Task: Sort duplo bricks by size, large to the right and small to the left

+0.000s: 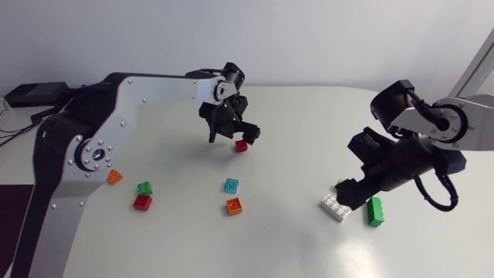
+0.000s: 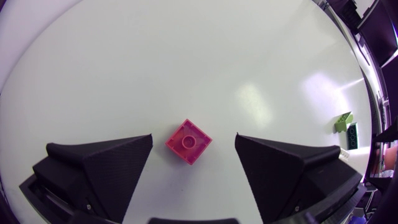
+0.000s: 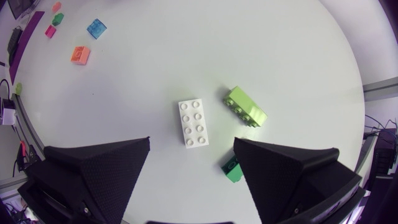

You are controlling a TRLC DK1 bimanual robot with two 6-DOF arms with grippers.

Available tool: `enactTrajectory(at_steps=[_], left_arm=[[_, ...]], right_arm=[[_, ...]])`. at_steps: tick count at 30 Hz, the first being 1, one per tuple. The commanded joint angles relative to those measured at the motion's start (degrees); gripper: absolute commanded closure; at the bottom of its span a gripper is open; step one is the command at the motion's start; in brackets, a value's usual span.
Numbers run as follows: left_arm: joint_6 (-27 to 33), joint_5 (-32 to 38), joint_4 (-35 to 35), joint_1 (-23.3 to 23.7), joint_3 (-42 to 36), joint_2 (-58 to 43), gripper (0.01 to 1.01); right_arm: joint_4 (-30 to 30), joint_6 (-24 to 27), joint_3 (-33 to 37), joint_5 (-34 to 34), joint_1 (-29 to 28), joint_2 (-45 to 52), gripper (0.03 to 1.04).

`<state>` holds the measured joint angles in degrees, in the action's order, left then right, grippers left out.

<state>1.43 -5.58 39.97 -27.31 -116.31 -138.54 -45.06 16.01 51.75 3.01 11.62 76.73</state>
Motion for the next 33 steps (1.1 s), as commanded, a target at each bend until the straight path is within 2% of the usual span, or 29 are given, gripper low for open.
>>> enactTrajectory(at_steps=[1, 8, 10, 13, 14, 33], left_arm=[[-0.46, 0.05, 0.82, -0.46, -2.87, -2.52, 0.098], [-0.38, 0.05, 1.34, -0.20, -4.45, -3.84, 0.108], [-0.29, 0.05, 1.34, -0.20, -4.36, -3.84, 0.257], [-0.46, 0.05, 1.52, -0.02, -3.48, -3.84, 0.646], [-0.38, 0.05, 1.61, -0.02, -3.04, -3.67, 0.746], [0.68, 0.05, 0.55, -0.20, 10.67, 7.76, 0.757]], right_arm=[[-0.29, -0.37, -0.33, 0.07, -0.37, 1.41, 0.09], [0.85, -0.37, -0.33, 0.07, -0.37, 3.43, 0.09], [1.11, -0.37, -0.33, 0.07, -0.28, 3.69, 0.09], [1.11, -0.45, -0.33, 0.16, -0.28, 3.78, 0.09], [1.02, -0.45, -0.33, 0.07, -0.28, 3.69, 0.09], [-4.42, -2.65, -0.24, 0.42, 2.36, -5.27, 0.09]])
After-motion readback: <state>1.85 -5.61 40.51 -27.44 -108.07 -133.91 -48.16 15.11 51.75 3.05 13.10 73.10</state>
